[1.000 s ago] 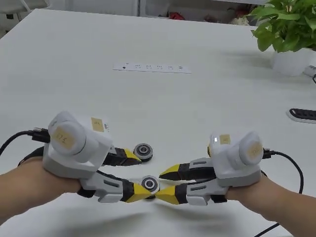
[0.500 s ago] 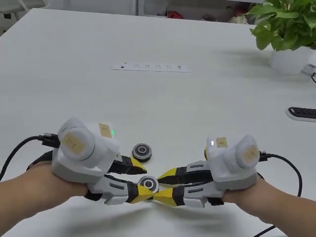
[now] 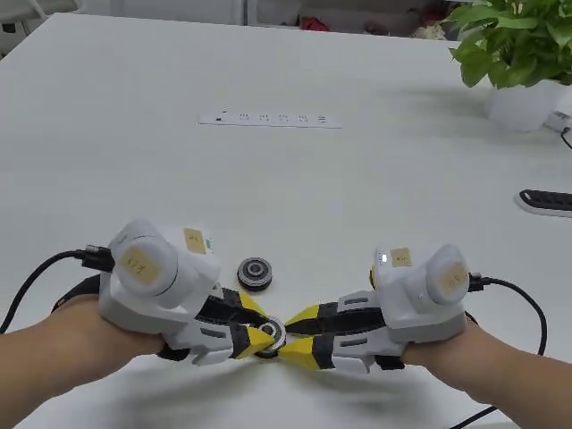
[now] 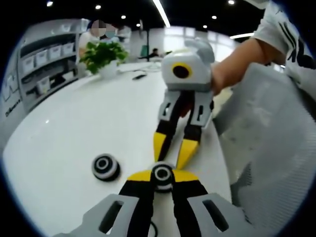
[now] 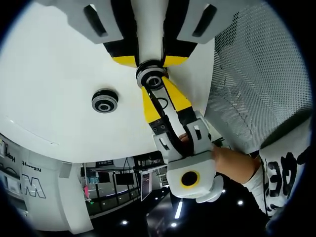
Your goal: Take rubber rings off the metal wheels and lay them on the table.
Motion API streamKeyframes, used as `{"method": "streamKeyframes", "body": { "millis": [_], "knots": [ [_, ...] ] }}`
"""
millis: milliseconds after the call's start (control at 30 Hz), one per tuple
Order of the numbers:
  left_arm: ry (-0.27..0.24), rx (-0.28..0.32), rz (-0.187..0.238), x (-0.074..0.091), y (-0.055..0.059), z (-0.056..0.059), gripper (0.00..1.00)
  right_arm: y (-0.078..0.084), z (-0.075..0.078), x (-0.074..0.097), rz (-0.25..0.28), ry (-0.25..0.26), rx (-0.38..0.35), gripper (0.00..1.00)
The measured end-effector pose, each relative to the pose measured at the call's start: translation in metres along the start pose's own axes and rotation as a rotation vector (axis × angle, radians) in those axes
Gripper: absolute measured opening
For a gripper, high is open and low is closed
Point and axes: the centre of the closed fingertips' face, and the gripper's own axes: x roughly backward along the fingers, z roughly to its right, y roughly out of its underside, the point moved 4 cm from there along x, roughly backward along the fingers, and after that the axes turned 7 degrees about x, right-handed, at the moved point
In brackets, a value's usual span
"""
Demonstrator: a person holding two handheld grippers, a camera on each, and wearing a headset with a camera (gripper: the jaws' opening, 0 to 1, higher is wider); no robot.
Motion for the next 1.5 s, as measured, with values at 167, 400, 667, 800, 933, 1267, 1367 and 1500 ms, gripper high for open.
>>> {"method": "streamKeyframes", "body": {
  "millis": [167,400,667,800,933,1267,1367,1500],
  "knots": [
    [-0.009,-0.004,-0.004,-0.0001,0.0001,0.0004,0.14,0.0004,0.0003,-0.0003,-0.002,0.001,0.013,0.14],
    [-0.019,0.004,0.003,0.0001,0.0001,0.0007,0.14,0.0004,-0.0008,0.0002,-0.01,0.008,0.015,0.12],
    [-0.036,0.0,0.007,-0.0001,0.0003,0.0016,0.14,0.0002,-0.0013,-0.0001,-0.03,0.026,-0.005,0.12],
    [-0.042,-0.01,0.008,-0.0003,0.0005,0.0015,0.14,-0.0003,-0.0016,-0.0004,-0.042,0.032,-0.012,0.12],
    [-0.047,-0.012,0.011,-0.0003,0.0008,0.0017,0.14,-0.0005,-0.0021,-0.0005,-0.05,0.039,-0.018,0.11],
    [-0.055,-0.018,0.015,0.0,0.001,0.002,0.13,-0.0001,-0.0031,0.0007,-0.053,0.047,-0.021,0.09],
    [-0.057,-0.019,0.014,0.0001,0.0011,0.0022,0.13,0.0,-0.0031,0.0009,-0.054,0.045,-0.023,0.08],
    [-0.058,-0.022,0.014,0.0003,0.0011,0.0025,0.13,0.0012,-0.0025,0.0021,-0.048,0.042,-0.045,0.05]
  ]
}}
